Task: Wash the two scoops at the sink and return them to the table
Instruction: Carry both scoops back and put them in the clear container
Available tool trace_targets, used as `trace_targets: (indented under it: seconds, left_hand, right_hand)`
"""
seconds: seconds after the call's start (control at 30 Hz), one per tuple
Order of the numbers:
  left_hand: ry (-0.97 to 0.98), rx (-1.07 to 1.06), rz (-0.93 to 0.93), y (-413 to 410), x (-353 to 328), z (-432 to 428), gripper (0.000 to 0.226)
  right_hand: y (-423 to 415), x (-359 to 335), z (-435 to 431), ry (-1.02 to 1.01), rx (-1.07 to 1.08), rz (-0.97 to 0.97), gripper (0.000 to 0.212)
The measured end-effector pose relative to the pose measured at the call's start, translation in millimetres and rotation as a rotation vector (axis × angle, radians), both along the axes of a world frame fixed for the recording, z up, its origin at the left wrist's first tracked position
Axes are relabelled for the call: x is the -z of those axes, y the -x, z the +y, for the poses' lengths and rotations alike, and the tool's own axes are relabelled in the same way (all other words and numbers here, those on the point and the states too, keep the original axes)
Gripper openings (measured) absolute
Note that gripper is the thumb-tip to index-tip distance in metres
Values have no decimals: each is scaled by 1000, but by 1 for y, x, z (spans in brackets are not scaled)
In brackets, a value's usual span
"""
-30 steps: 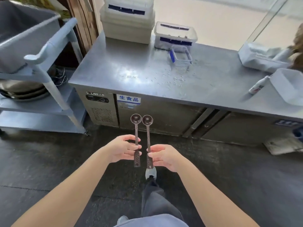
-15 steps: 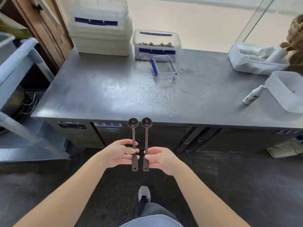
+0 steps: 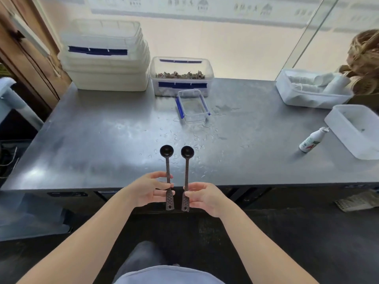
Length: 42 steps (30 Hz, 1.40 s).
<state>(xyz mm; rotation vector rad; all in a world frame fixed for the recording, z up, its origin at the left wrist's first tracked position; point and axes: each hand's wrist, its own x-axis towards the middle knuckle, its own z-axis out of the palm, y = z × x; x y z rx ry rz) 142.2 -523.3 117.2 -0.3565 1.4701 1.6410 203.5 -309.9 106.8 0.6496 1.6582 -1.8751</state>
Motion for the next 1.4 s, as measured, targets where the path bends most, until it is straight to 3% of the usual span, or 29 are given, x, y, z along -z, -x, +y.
trace_targets:
  seconds: [0.67, 1.1, 1.4]
  left_hand:
    - [-55, 90, -83, 240, 24, 41, 34]
    - [-16, 40, -181, 286, 54, 106, 38]
    - [27, -39, -159, 292, 53, 195, 35]
  right_hand:
    - [217, 1, 33, 53, 161, -78, 34]
    - [270, 36, 97, 92, 194, -171, 29]
    - [294, 41, 187, 79, 68, -207, 27]
